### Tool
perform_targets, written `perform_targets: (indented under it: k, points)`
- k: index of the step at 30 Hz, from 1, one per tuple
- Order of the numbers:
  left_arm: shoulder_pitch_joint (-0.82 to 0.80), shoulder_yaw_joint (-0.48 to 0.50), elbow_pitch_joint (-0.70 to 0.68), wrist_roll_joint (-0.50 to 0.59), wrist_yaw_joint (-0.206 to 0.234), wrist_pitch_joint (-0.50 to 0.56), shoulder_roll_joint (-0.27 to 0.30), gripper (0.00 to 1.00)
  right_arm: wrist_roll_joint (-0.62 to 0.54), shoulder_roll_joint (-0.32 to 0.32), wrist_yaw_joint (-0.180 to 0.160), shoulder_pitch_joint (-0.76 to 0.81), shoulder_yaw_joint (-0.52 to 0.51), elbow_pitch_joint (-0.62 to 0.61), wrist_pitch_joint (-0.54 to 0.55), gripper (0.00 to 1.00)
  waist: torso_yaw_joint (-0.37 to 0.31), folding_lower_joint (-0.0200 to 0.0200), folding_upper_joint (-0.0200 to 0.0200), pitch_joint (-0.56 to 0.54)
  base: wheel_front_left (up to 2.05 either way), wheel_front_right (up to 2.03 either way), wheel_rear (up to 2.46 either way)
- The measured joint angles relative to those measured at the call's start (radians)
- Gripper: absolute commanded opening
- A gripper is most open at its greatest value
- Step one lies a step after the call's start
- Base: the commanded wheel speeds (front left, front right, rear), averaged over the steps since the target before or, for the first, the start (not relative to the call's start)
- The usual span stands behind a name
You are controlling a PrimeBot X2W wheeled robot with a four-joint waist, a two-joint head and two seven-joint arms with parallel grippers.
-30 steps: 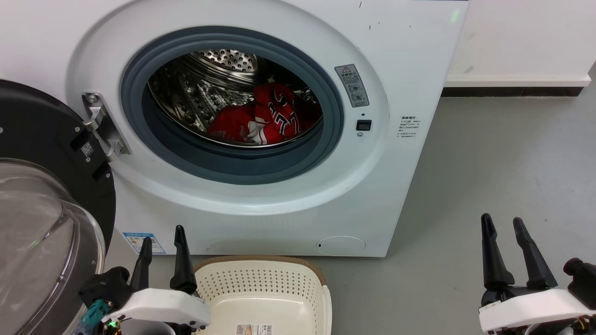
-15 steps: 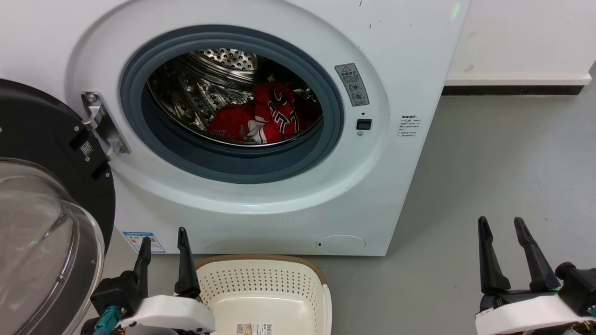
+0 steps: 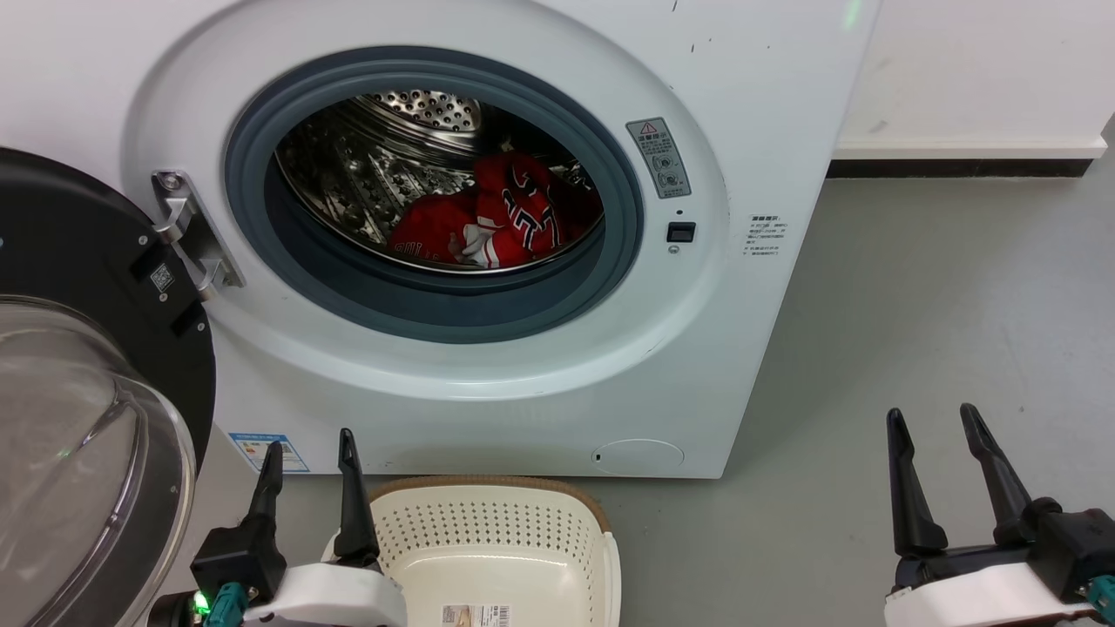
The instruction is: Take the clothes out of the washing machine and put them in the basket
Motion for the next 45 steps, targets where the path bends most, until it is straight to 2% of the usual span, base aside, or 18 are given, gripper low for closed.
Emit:
perform_targets:
  k: [24,45]
  points:
    - [0.021,0.0,0.007,0.164,0.003,-0.044,-0.007,1.0,-0.183,0.0,0.0,0.025,0.012,-0.03,-0.044,1.0,-0.002,0.0,0.0,-0.003,0.0,0.0,0.0]
    - [0.022,0.003,0.027,0.138,-0.007,-0.047,-0.007,1.0,-0.179,0.0,0.0,0.03,0.011,-0.025,-0.047,1.0,-0.001,0.0,0.0,0.0,0.0,0.0,0.0]
